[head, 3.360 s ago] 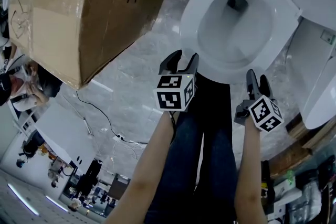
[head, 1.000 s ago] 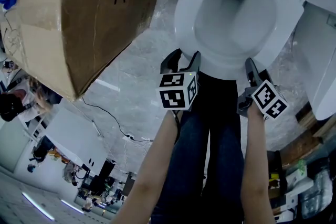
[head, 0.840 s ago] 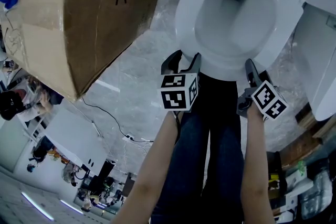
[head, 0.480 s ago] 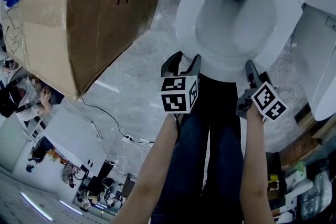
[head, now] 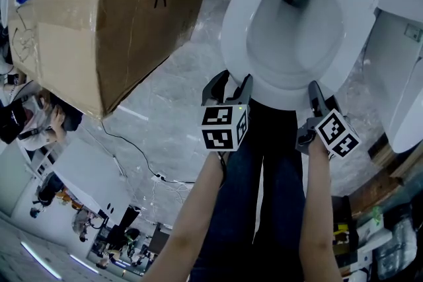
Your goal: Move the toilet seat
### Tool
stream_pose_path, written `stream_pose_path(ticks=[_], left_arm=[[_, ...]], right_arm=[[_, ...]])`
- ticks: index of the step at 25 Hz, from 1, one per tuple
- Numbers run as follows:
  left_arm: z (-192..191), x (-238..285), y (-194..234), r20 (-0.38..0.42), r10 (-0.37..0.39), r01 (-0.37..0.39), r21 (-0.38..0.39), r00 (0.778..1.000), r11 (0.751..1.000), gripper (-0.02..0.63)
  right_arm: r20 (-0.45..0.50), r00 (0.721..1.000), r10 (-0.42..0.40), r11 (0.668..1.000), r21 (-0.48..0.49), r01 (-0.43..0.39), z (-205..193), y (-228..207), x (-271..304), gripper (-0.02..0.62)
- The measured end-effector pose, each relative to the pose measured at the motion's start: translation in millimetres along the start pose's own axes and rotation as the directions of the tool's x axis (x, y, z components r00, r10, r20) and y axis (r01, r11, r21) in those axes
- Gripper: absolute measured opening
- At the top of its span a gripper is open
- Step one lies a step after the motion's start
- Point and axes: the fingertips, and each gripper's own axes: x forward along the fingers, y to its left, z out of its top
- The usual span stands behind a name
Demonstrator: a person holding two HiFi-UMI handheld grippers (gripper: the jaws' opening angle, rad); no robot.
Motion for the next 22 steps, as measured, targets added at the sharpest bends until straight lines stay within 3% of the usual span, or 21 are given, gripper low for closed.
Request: stream_pose_path(ticks=[13,19,22], left_arm=[[-13,-41,-30,0.015,-0.024,0.022,0.117,1.000,0.993,0.227],[-14,-60,-47,0.045,-0.088,0.084,0.078,0.995,0.993,0.227],[-6,-70,-51,0.062,-0.088,0.081,0.105,0.994,0.991,0.227]], right_arm=[[0.031,0.999,0.030,0.999,0.010,-0.030,11,12,-23,0.307],[0.035,0.999,0.039,0.999,0.025,-0.040,18,17,-38,0.304],[0.049,0.998,0.050,0.998,0.033,-0.052,23,20,-45,0.302]])
